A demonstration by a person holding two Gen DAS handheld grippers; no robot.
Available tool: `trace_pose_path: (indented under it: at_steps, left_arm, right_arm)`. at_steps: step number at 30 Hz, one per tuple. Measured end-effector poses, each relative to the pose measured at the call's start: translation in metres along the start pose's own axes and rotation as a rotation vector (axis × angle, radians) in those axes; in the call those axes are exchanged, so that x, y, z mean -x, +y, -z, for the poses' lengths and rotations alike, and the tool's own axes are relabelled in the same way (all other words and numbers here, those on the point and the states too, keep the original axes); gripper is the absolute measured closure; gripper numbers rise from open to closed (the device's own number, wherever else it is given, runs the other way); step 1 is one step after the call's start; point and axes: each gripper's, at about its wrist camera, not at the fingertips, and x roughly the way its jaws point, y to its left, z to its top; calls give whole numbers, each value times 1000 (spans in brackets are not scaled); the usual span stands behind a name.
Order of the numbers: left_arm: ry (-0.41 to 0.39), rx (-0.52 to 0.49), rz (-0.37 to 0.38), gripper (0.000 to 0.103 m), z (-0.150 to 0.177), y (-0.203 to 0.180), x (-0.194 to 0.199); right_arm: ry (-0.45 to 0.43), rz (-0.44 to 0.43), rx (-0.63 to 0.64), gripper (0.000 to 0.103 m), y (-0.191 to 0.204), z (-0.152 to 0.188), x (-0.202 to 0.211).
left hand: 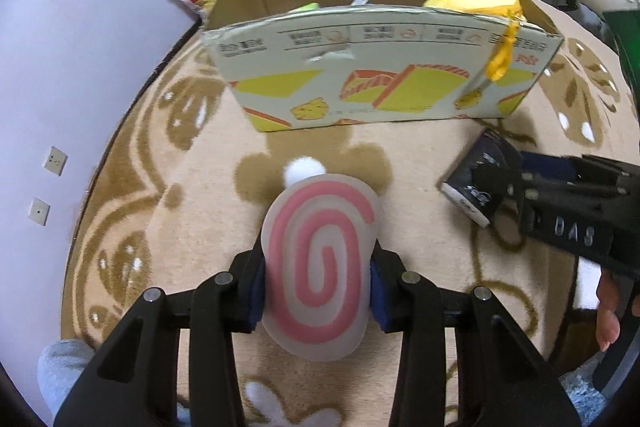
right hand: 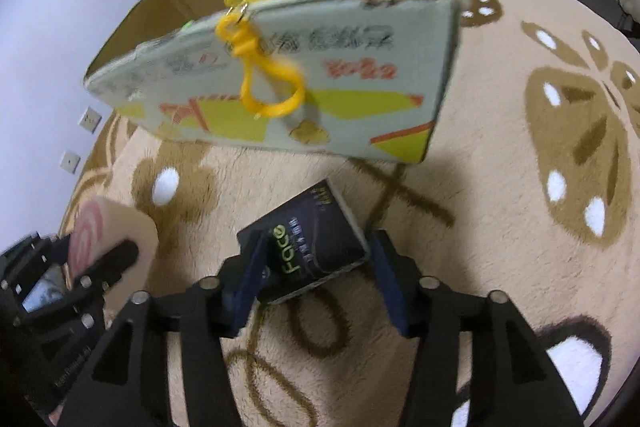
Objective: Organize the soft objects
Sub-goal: 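Grasp the pink swirl cushion with the left tool while the right tool grasps the black Face packet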
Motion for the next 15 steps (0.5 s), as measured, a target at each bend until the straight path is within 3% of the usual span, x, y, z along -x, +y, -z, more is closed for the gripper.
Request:
trace_pose_path:
  at_steps: [7, 11, 15]
  left_arm:
    - [-20, 29, -37, 63, -1, 12, 3]
    - [-28, 51, -47, 63, -2, 18, 5]
    - [-44, 70, -54, 63, -3, 23, 8]
  right_arm:
    - [36, 9, 44, 24, 10, -1, -13]
    - [49, 86, 117, 29, 24, 2, -23]
    - [19, 97, 126, 31, 29, 3, -17]
